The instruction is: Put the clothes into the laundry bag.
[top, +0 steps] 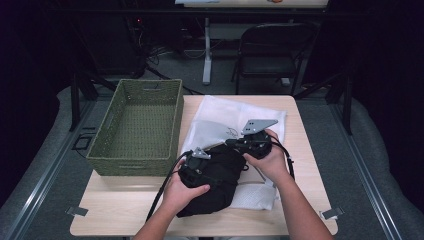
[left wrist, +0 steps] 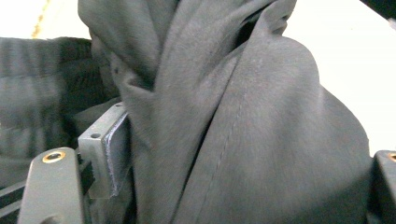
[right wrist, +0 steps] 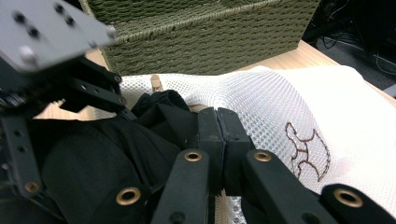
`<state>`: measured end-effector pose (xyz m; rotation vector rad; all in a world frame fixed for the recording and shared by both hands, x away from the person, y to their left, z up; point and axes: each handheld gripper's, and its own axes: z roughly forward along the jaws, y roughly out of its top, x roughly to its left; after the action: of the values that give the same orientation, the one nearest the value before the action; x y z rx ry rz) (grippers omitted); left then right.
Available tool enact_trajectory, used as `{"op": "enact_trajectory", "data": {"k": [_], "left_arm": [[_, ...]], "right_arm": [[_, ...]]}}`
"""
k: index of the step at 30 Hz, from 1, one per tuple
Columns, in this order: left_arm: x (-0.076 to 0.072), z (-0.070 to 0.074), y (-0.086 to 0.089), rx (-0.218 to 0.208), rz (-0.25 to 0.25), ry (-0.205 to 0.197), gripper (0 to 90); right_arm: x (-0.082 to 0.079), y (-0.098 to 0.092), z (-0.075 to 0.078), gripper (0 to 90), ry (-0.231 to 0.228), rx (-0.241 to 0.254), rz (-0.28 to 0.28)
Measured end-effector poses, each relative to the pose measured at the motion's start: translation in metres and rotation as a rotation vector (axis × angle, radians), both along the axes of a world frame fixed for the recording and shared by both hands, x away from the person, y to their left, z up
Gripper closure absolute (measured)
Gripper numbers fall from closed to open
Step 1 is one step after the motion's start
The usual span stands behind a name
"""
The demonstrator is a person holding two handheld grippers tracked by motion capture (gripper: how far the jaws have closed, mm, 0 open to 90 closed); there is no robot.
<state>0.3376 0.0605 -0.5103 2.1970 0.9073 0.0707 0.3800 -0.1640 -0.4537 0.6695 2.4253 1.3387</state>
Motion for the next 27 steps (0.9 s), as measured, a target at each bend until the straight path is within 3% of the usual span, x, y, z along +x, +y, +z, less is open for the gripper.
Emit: {"op": "enact_trajectory", "data": {"k": [9,13,19,23,27], "left_arm": [[-0.007,0.013,0.017,0.000,0.029,-0.023,20.1],[-0.008,0.015,0.024,0.019,0.041,-0.037,19.9],[-0.001,0.006,0.033,0.021,0.102,-0.036,15.6],[0.004,-0.002,0.035,0.013,0.114,-0.023,15.2],[0.006,-0.005,0.035,0.018,0.120,-0.034,11.4]], "right_arm": [[0.000,0.000,0.000,89.5,-0.003,-0.001,-0.001],[-0.002,0.001,0.001,89.5,-0.004,-0.005,-0.002],[-0.002,0.001,0.001,89.5,-0.006,-0.006,0.001],[-0.002,0.002,0.000,89.5,-0.007,-0.008,0.004],[-0.003,0.003,0.000,89.5,-0.010,-0.014,0.007]]}}
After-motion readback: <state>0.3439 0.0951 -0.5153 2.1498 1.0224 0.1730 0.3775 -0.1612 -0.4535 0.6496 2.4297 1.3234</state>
